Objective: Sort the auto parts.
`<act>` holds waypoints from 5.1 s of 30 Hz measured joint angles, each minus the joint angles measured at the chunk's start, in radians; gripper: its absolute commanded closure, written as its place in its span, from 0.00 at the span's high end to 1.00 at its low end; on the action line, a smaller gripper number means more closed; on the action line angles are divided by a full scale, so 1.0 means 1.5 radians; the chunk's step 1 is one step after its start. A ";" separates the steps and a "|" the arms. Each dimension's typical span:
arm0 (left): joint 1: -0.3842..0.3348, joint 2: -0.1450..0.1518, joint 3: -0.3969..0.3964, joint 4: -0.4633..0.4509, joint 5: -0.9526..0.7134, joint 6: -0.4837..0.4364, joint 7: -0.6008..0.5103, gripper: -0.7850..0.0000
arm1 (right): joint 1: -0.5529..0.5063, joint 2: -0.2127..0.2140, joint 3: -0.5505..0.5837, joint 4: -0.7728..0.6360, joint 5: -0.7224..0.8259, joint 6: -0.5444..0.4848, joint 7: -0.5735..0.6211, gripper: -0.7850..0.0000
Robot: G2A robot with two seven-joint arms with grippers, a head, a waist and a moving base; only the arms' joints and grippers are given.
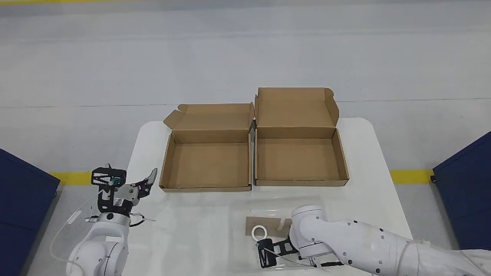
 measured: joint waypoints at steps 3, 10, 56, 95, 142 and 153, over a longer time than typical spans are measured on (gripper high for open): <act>0.000 0.000 0.000 0.000 0.000 0.000 0.000 1.00 | -0.005 0.005 0.014 -0.002 0.015 -0.001 -0.015 0.00; 0.000 0.000 0.000 0.000 0.000 0.000 0.000 1.00 | -0.026 0.032 0.059 -0.007 0.049 -0.014 -0.072 0.00; 0.000 0.000 0.000 0.000 0.000 0.000 0.000 1.00 | -0.211 0.196 0.371 0.035 0.232 -0.269 -0.465 0.00; 0.000 0.000 0.000 0.000 0.000 0.000 0.000 1.00 | -0.291 0.280 0.481 0.047 0.927 -0.335 -0.382 0.00; 0.000 0.000 0.000 0.000 0.000 0.000 0.000 1.00 | -0.319 0.220 0.581 -0.076 1.602 -0.045 -0.041 0.00; 0.000 0.000 0.000 0.000 0.000 0.000 0.000 1.00 | -0.342 0.200 0.590 -0.093 1.719 0.038 -0.006 0.00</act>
